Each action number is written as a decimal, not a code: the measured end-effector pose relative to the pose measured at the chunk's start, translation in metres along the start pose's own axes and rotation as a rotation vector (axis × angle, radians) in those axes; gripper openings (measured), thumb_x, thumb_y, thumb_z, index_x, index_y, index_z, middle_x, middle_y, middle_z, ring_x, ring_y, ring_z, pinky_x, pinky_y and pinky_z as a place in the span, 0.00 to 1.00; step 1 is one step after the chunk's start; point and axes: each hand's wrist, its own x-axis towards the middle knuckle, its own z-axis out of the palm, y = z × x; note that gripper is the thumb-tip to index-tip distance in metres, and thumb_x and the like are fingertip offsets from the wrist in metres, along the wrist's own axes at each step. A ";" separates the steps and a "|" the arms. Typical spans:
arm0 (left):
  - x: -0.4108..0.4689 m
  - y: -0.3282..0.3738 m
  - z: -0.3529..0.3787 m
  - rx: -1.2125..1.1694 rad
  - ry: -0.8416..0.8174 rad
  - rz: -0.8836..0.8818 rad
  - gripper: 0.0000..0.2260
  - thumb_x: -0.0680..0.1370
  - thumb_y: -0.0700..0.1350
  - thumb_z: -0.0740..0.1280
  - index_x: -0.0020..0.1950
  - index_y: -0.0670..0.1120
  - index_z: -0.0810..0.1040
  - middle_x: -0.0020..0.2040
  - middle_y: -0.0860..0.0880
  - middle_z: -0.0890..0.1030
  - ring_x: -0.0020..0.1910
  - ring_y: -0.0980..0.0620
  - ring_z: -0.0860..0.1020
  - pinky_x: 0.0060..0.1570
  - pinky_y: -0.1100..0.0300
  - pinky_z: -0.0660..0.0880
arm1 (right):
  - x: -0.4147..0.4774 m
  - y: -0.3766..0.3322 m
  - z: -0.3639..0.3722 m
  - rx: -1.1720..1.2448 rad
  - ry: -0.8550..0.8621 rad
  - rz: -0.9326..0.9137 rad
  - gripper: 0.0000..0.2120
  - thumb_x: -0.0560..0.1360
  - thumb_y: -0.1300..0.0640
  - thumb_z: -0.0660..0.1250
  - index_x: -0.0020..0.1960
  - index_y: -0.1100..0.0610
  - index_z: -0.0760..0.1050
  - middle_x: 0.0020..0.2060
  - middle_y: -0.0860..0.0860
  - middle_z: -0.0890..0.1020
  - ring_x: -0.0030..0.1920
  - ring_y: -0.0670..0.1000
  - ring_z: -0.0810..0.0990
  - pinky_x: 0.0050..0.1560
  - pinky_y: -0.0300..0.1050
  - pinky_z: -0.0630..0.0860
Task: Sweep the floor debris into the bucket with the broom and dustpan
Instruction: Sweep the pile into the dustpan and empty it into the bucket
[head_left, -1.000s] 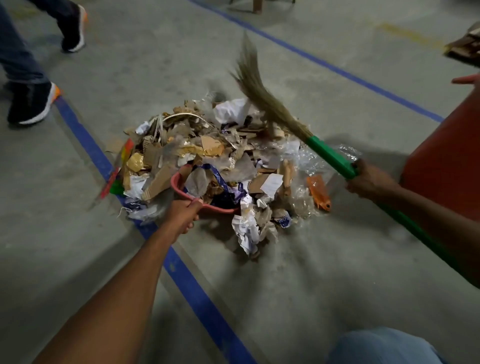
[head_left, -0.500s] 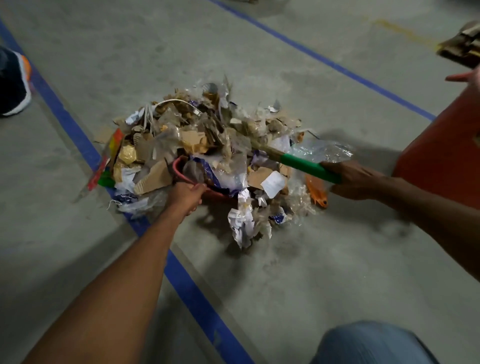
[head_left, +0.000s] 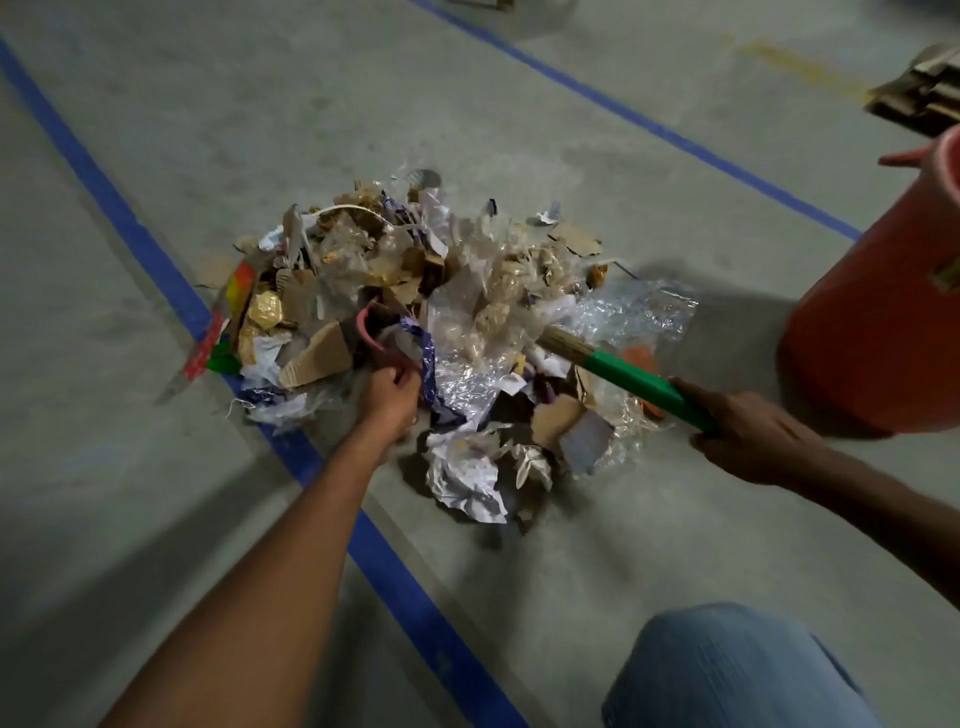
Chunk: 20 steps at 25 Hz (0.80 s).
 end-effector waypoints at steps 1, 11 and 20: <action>-0.006 0.001 -0.003 -0.027 -0.007 0.004 0.09 0.85 0.47 0.61 0.50 0.45 0.76 0.35 0.46 0.74 0.26 0.53 0.69 0.24 0.63 0.63 | -0.003 0.002 -0.002 0.043 0.021 0.039 0.39 0.73 0.56 0.72 0.80 0.45 0.59 0.52 0.59 0.85 0.47 0.60 0.84 0.42 0.43 0.72; -0.036 0.013 -0.032 -0.113 -0.081 0.025 0.07 0.86 0.46 0.60 0.52 0.48 0.77 0.34 0.50 0.75 0.25 0.57 0.68 0.22 0.64 0.63 | -0.043 0.020 -0.037 0.229 0.178 0.206 0.39 0.71 0.58 0.77 0.78 0.46 0.66 0.50 0.59 0.84 0.39 0.54 0.82 0.43 0.51 0.80; -0.065 0.050 -0.041 -0.098 -0.077 0.126 0.06 0.86 0.46 0.60 0.57 0.49 0.77 0.35 0.50 0.76 0.27 0.57 0.69 0.23 0.66 0.64 | -0.063 0.024 -0.050 0.315 0.098 0.267 0.36 0.70 0.59 0.78 0.75 0.49 0.71 0.50 0.55 0.83 0.34 0.44 0.78 0.39 0.44 0.77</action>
